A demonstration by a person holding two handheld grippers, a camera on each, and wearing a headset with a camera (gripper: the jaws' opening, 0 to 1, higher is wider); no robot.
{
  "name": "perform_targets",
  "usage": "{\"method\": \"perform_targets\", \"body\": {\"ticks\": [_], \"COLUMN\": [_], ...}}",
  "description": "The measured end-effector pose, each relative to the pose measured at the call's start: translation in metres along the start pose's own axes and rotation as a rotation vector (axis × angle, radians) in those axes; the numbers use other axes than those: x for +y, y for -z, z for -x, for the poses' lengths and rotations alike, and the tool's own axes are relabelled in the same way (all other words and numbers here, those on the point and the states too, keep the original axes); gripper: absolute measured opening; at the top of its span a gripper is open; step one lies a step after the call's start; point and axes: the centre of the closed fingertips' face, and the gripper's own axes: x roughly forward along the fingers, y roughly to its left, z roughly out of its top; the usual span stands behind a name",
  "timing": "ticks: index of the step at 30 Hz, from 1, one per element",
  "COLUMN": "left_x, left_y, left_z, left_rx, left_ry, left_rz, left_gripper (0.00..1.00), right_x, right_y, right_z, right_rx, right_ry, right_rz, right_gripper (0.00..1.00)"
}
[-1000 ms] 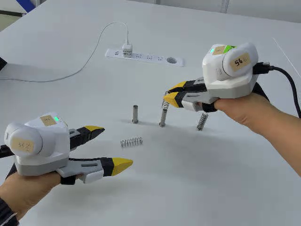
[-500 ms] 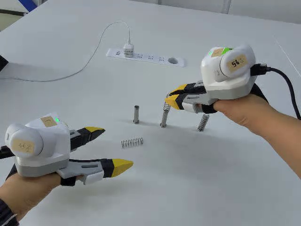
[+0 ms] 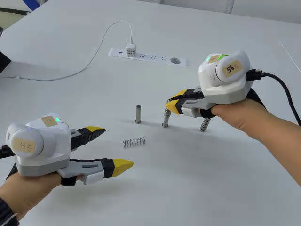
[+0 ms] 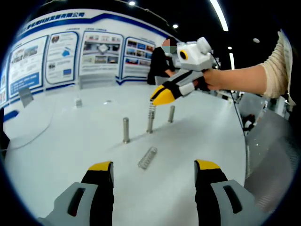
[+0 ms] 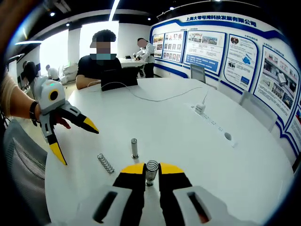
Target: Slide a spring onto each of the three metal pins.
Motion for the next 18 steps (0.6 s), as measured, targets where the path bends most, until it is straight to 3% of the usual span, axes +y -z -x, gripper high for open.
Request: {"method": "perform_targets", "body": {"ticks": [18], "left_x": [0.002], "left_y": [0.002], "left_z": [0.000], "left_rx": [0.002], "left_ry": [-0.004], "left_rz": [0.005], "left_gripper": [0.71], "right_x": [0.003], "right_y": [0.016], "right_z": [-0.013], "right_rx": [0.034], "right_ry": [-0.004], "right_rz": [-0.027], "right_gripper": [0.12]}}
